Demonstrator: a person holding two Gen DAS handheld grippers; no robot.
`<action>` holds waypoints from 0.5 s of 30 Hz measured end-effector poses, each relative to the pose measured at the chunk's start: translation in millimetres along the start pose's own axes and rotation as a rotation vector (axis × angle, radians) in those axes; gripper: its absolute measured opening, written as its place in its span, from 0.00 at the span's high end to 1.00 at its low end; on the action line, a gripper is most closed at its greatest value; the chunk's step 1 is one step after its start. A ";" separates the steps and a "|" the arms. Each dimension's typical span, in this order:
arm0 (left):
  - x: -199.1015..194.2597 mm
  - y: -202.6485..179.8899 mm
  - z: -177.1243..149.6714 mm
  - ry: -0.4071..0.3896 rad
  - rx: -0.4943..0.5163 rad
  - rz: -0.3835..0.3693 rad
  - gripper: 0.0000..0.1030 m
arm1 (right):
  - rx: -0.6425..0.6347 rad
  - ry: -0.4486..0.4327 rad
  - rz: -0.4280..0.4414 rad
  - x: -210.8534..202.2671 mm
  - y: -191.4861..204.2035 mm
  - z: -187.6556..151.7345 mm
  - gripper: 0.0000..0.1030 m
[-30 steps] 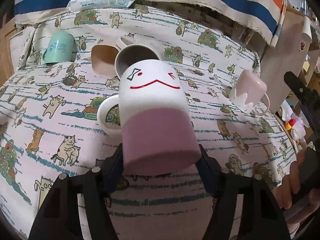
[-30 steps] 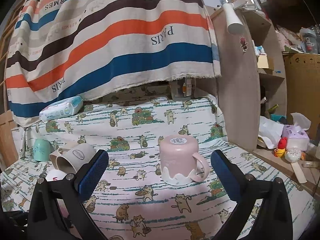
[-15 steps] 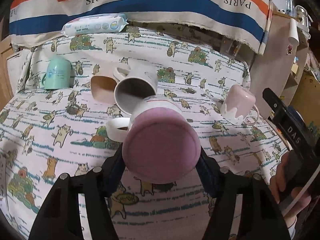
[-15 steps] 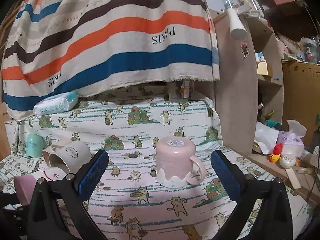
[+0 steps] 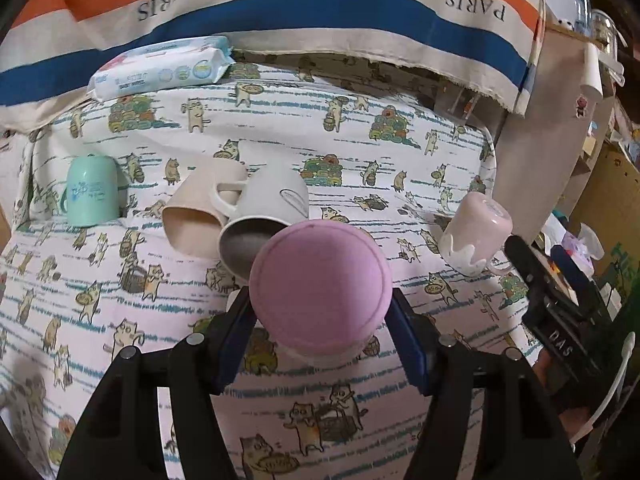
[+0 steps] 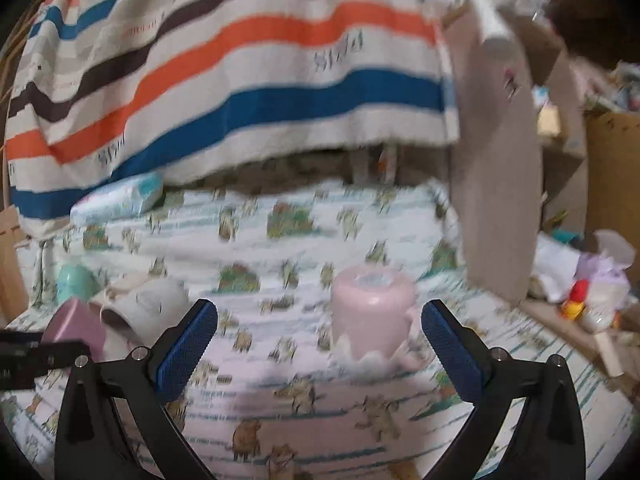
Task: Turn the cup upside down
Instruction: 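Lift the white mug with the left tool and turn its pink base upward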
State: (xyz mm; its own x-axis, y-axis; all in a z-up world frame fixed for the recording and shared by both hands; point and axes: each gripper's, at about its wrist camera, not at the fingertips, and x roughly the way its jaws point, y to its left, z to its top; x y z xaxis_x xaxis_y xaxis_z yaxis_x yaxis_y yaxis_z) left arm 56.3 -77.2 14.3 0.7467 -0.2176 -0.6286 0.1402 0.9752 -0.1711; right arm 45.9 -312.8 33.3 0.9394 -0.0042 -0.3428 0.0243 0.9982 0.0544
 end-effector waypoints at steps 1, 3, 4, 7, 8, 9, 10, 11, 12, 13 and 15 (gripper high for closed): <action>1.7 -2.1 1.8 0.003 0.013 0.000 0.38 | -0.003 -0.006 0.000 -0.6 1.1 -0.9 0.00; 5.1 -7.2 4.4 0.010 0.038 0.005 0.38 | -0.015 -0.022 -0.008 -3.3 4.1 -2.1 0.00; 6.8 -9.7 5.2 0.015 0.046 0.003 0.38 | -0.021 -0.019 -0.011 -3.4 5.2 -2.5 0.00; 10.7 -17.5 6.0 0.023 0.079 0.007 0.38 | -0.038 -0.009 -0.012 -3.8 9.5 -4.6 0.00; 11.1 -19.1 5.8 0.022 0.084 0.011 0.38 | -0.045 -0.014 -0.020 -5.3 11.0 -5.4 0.00; 11.5 -20.2 5.8 0.020 0.085 0.010 0.38 | -0.048 -0.012 -0.023 -5.7 11.8 -5.6 0.00; 12.2 -20.7 6.0 0.017 0.086 0.007 0.38 | -0.050 -0.013 -0.027 -6.1 12.2 -5.4 0.00; 13.2 -20.8 6.7 0.013 0.084 0.006 0.38 | -0.050 -0.014 -0.034 -7.2 11.9 -4.8 0.00; 14.4 -20.4 7.9 0.011 0.077 0.006 0.38 | -0.046 -0.016 -0.052 -7.4 11.1 -5.0 0.00; 15.8 -19.9 9.7 0.010 0.071 0.005 0.38 | -0.042 -0.016 -0.060 -7.8 9.8 -4.8 0.00; 18.4 -19.7 13.4 0.009 0.062 0.001 0.39 | -0.020 -0.016 -0.064 -8.0 4.8 -4.6 0.00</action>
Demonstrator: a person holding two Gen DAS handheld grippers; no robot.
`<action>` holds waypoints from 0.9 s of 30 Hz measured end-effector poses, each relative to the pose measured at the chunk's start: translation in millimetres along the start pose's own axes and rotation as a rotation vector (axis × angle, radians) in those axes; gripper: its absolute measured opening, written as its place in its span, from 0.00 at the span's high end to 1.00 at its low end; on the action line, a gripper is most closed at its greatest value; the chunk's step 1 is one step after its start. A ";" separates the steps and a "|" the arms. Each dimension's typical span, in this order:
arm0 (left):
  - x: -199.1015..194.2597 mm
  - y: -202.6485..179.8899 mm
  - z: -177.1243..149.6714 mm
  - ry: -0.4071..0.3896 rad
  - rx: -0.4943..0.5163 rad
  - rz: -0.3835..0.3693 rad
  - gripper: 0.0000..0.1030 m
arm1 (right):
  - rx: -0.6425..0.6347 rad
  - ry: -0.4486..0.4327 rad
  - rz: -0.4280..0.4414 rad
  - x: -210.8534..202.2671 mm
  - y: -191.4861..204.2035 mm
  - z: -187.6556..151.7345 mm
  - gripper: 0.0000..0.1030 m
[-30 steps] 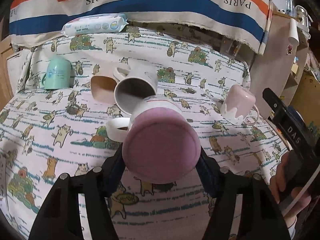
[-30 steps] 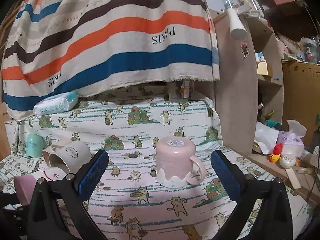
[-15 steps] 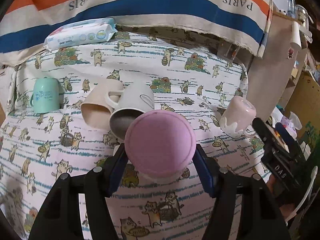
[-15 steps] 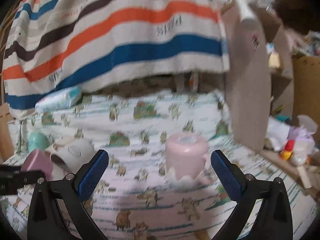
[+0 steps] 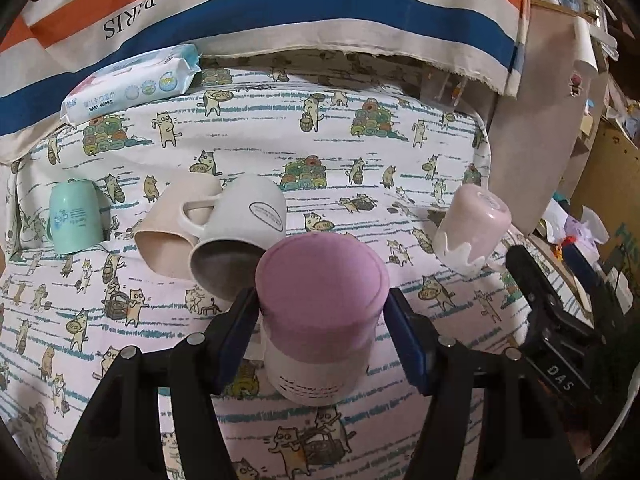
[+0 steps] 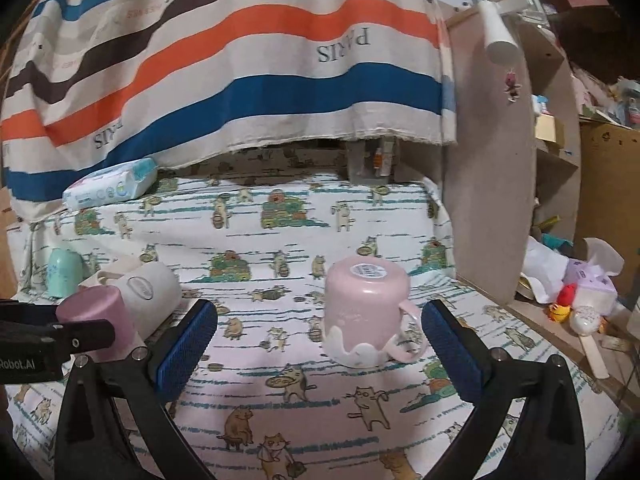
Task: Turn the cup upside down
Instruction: 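Lift the white mug with the left tool and turn its pink base upward, then lower the mug rim-down onto the table and open the left tool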
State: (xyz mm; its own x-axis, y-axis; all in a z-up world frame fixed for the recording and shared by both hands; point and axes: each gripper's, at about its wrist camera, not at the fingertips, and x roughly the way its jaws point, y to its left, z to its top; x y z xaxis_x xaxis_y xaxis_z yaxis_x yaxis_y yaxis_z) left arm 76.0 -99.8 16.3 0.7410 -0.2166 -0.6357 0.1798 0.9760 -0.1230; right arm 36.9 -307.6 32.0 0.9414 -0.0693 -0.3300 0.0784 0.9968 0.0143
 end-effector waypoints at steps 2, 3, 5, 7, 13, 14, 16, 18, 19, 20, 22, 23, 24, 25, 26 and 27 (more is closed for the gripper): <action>2.0 0.6 2.9 -0.002 -0.010 -0.003 0.39 | 0.018 0.001 0.003 0.2 -4.2 0.3 0.00; 2.6 0.6 4.0 -0.004 -0.012 -0.003 0.39 | 0.023 0.001 0.004 0.0 -5.4 0.1 0.00; 2.8 -0.9 6.7 -0.016 -0.010 -0.003 0.39 | 0.026 0.002 0.005 0.4 -6.2 0.4 0.00; 3.1 -6.2 11.7 -0.034 0.009 -0.001 0.39 | 0.020 0.001 -0.003 0.2 -5.9 0.6 0.00; 8.8 -27.1 32.1 -0.087 0.069 -0.028 0.39 | 0.014 0.003 -0.055 1.5 -5.5 0.9 0.00; 10.5 -31.5 34.8 -0.099 0.081 -0.037 0.39 | 0.019 0.003 -0.064 1.6 -6.6 0.9 0.00; 14.8 -39.0 38.5 -0.110 0.100 -0.063 0.39 | 0.030 0.002 -0.076 1.5 -8.9 1.0 0.00; 19.7 -45.0 39.0 -0.111 0.115 -0.086 0.39 | 0.048 0.002 -0.074 1.3 -12.5 1.0 0.00; 21.9 -47.7 38.4 -0.113 0.122 -0.098 0.39 | 0.055 0.002 -0.074 0.8 -13.9 0.8 0.00; 24.9 -49.9 37.5 -0.113 0.127 -0.114 0.39 | 0.065 0.004 -0.075 0.8 -15.9 0.7 0.00; 31.8 -51.7 36.1 -0.100 0.125 -0.140 0.39 | 0.075 0.006 -0.070 1.6 -18.2 0.9 0.00; 34.4 -51.5 35.8 -0.093 0.120 -0.146 0.39 | 0.078 0.011 -0.074 2.2 -18.9 0.9 0.00; 37.0 -49.5 36.2 -0.083 0.105 -0.156 0.39 | 0.074 0.015 -0.075 3.2 -18.0 1.0 0.00; 39.0 -47.2 36.2 -0.072 0.096 -0.158 0.40 | 0.070 0.017 -0.077 3.2 -17.1 0.5 0.00; 40.1 -44.6 36.2 -0.064 0.088 -0.160 0.41 | 0.065 0.016 -0.078 3.4 -16.0 0.5 0.00; 39.8 -42.5 35.8 -0.063 0.092 -0.163 0.40 | 0.063 0.011 -0.079 2.5 -15.6 0.5 0.00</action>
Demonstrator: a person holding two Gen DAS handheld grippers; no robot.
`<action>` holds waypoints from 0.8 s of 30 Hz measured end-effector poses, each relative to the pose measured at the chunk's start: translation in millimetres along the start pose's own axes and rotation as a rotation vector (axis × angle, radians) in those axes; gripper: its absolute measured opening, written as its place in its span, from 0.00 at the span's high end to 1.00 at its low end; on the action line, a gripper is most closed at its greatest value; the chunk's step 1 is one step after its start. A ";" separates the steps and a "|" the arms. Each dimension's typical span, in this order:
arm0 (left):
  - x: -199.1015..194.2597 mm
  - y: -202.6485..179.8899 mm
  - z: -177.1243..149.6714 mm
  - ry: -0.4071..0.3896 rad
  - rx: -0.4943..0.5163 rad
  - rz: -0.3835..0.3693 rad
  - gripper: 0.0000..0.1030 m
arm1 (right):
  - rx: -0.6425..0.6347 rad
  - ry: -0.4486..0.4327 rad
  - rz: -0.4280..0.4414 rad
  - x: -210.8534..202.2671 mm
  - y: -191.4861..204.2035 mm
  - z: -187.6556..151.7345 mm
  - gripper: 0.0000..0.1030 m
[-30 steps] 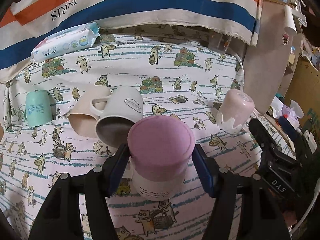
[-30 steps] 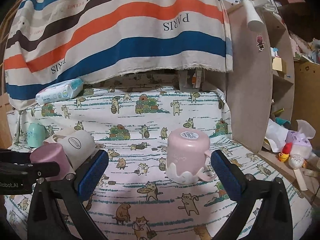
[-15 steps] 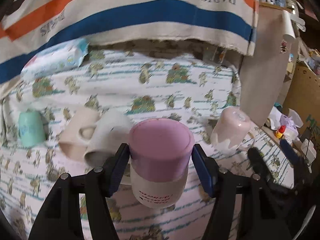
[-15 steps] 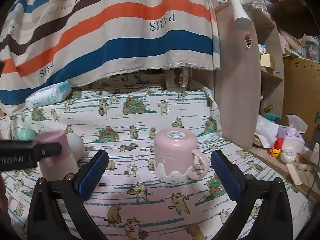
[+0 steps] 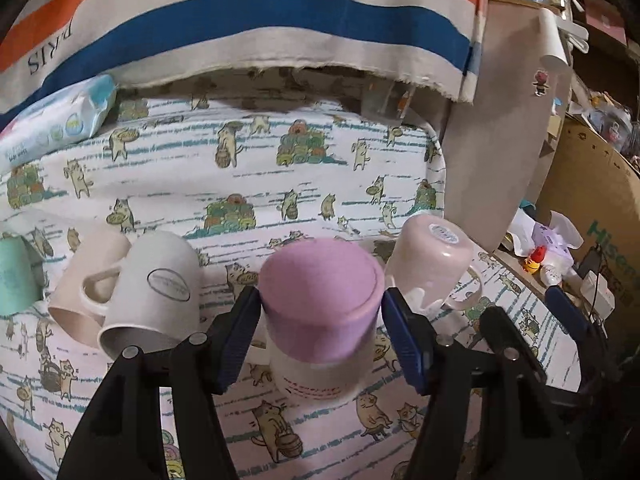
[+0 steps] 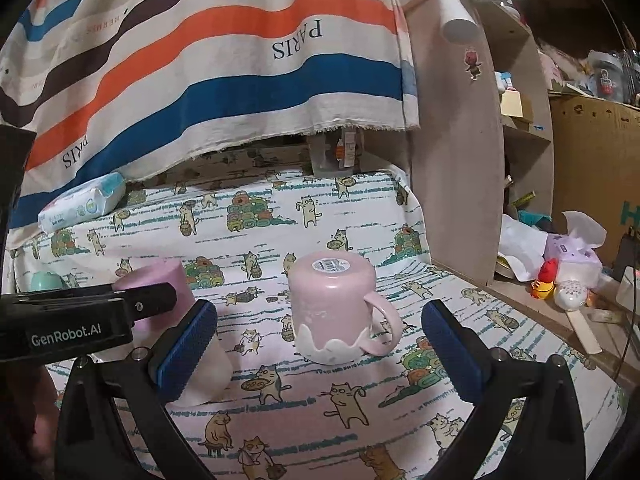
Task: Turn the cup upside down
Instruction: 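Lower the mug rim-down onto the table and open the left tool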
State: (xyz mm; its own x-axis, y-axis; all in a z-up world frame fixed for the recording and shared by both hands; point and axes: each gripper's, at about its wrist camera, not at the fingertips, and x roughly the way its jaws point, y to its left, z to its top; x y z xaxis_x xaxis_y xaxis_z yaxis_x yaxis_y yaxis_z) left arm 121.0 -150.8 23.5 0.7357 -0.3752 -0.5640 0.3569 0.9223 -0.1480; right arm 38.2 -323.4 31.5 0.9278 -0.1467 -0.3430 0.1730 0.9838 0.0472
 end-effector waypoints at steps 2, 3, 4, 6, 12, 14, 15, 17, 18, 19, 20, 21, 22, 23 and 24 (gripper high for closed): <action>-5.3 -1.9 -2.3 -0.012 0.035 -0.001 0.36 | 0.004 -0.010 -0.005 -1.6 -0.4 0.2 0.00; -8.5 -2.7 -3.1 -0.023 0.046 0.014 0.33 | 0.008 -0.010 -0.002 -1.6 -1.4 0.2 0.00; -13.2 -2.5 -3.5 -0.041 0.055 0.038 0.24 | 0.014 -0.009 0.001 -1.5 -2.6 0.4 0.00; -25.1 1.2 -3.0 -0.083 0.039 0.055 0.16 | 0.034 0.002 0.004 0.8 -6.8 0.5 0.00; -74.3 1.2 -4.9 -0.257 0.060 0.058 0.04 | 0.024 0.008 0.037 1.4 -5.1 0.6 0.00; -86.4 -0.6 -8.0 -0.296 0.097 0.098 0.03 | 0.003 -0.012 0.048 -2.7 -0.7 0.2 0.00; -91.8 0.3 -10.0 -0.313 0.107 0.110 0.03 | -0.010 -0.022 0.049 -4.9 2.0 -0.1 0.00; -103.7 1.5 -15.5 -0.350 0.121 0.146 0.02 | -0.031 -0.027 0.063 -6.2 6.9 -0.1 0.00; -109.0 3.0 -17.4 -0.362 0.125 0.151 0.01 | -0.036 -0.025 0.067 -5.9 8.1 0.0 0.00; -114.8 4.9 -20.2 -0.374 0.127 0.150 0.01 | -0.043 -0.021 0.068 -5.2 9.9 -0.1 0.00; -120.4 7.2 -23.2 -0.385 0.127 0.150 0.01 | -0.050 -0.016 0.069 -4.3 11.7 -0.2 0.00; -124.6 9.5 -25.7 -0.394 0.128 0.155 0.01 | -0.053 -0.016 0.075 -4.4 12.6 -0.4 0.00; -128.7 11.8 -28.3 -0.403 0.128 0.164 0.01 | -0.058 -0.015 0.088 -4.7 14.0 -0.6 0.00; -132.6 14.6 -31.2 -0.411 0.127 0.175 0.01 | -0.061 -0.015 0.096 -4.8 14.8 -0.7 0.00; -135.7 18.0 -33.6 -0.418 0.122 0.187 0.01 | -0.068 -0.014 0.109 -5.2 16.6 -1.1 0.00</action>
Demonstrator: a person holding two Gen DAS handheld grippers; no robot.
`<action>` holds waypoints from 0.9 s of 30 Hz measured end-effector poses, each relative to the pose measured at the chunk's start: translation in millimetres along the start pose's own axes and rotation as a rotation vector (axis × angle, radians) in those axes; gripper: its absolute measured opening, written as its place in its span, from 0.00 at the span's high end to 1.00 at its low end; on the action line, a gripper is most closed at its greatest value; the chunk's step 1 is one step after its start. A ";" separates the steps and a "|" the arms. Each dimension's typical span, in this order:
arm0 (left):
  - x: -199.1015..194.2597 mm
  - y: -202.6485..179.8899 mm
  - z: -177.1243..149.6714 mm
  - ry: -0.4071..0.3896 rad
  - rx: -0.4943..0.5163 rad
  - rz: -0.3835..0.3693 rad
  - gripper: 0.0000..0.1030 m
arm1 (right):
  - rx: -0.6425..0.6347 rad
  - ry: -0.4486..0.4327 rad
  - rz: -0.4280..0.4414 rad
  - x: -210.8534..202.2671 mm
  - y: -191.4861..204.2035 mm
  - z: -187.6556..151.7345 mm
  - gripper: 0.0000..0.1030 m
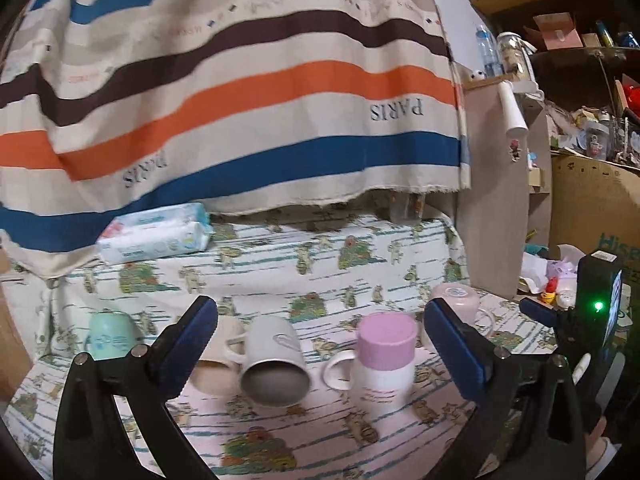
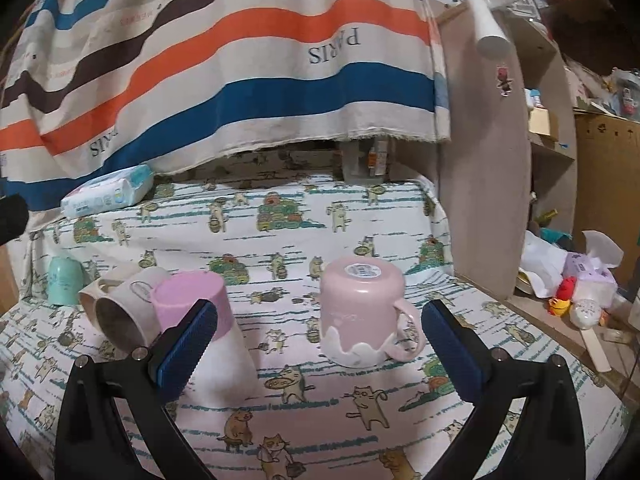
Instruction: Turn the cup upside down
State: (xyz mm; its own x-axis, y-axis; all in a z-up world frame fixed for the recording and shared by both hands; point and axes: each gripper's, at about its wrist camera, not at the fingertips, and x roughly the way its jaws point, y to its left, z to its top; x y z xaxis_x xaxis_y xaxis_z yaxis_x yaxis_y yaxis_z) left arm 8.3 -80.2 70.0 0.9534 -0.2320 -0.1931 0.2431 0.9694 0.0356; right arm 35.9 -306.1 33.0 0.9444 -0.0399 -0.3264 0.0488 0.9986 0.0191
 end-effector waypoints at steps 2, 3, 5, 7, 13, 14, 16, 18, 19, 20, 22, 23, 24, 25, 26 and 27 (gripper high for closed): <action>-3.0 9.4 -3.9 0.007 -0.012 0.014 0.01 | -0.016 -0.003 0.011 -0.8 3.8 -0.2 0.00; -3.2 12.7 -6.5 0.015 -0.019 0.018 0.01 | -0.020 -0.004 0.015 -1.2 4.8 -0.3 0.00; -3.2 21.9 -13.2 0.034 -0.035 0.031 0.01 | -0.023 0.000 0.036 -0.7 5.8 -0.6 0.00; -5.1 28.6 -21.7 0.043 -0.043 0.055 0.01 | -0.027 0.003 0.052 -1.1 7.3 -0.9 0.00; -6.6 45.9 -44.5 0.064 -0.066 0.114 0.01 | -0.069 0.018 0.079 1.3 17.2 -2.4 0.00; -4.3 48.5 -48.6 0.076 -0.073 0.121 0.01 | -0.070 0.018 0.086 1.0 17.2 -2.6 0.00; 0.8 49.6 -55.1 0.098 -0.072 0.131 0.01 | -0.069 0.017 0.086 0.6 17.3 -2.8 0.00; 3.5 50.0 -61.9 0.103 -0.066 0.153 0.01 | -0.069 0.018 0.086 0.4 17.3 -2.8 0.00; 4.0 50.6 -64.4 0.101 -0.070 0.159 0.01 | -0.069 0.018 0.086 0.3 16.9 -2.8 0.00; 4.1 51.2 -66.8 0.099 -0.075 0.157 0.01 | -0.068 0.018 0.086 0.3 16.9 -2.7 0.00; 5.7 50.2 -69.6 0.111 -0.065 0.157 0.01 | -0.069 0.018 0.086 0.5 16.8 -2.7 0.00; 5.8 50.2 -69.8 0.118 -0.067 0.159 0.01 | -0.069 0.018 0.086 0.3 17.0 -3.0 0.00; 5.1 50.8 -69.6 0.114 -0.071 0.166 0.01 | -0.069 0.018 0.086 0.4 16.7 -2.9 0.00; 5.0 51.7 -69.9 0.114 -0.075 0.177 0.01 | -0.069 0.018 0.086 0.4 16.9 -2.8 0.00; 4.8 52.7 -70.1 0.117 -0.081 0.196 0.01 | -0.068 0.017 0.087 0.6 16.4 -2.7 0.00; 5.1 53.9 -70.4 0.119 -0.085 0.210 0.01 | -0.068 0.017 0.088 0.6 16.4 -2.8 0.00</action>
State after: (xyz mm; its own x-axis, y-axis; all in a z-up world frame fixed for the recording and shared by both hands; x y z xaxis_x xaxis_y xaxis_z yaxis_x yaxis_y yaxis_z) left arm 13.6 -23.4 2.0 0.9524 -0.0182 -0.3044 0.0209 0.9998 0.0056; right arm 36.3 -289.7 30.5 0.9382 0.0476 -0.3427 -0.0563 0.9983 -0.0157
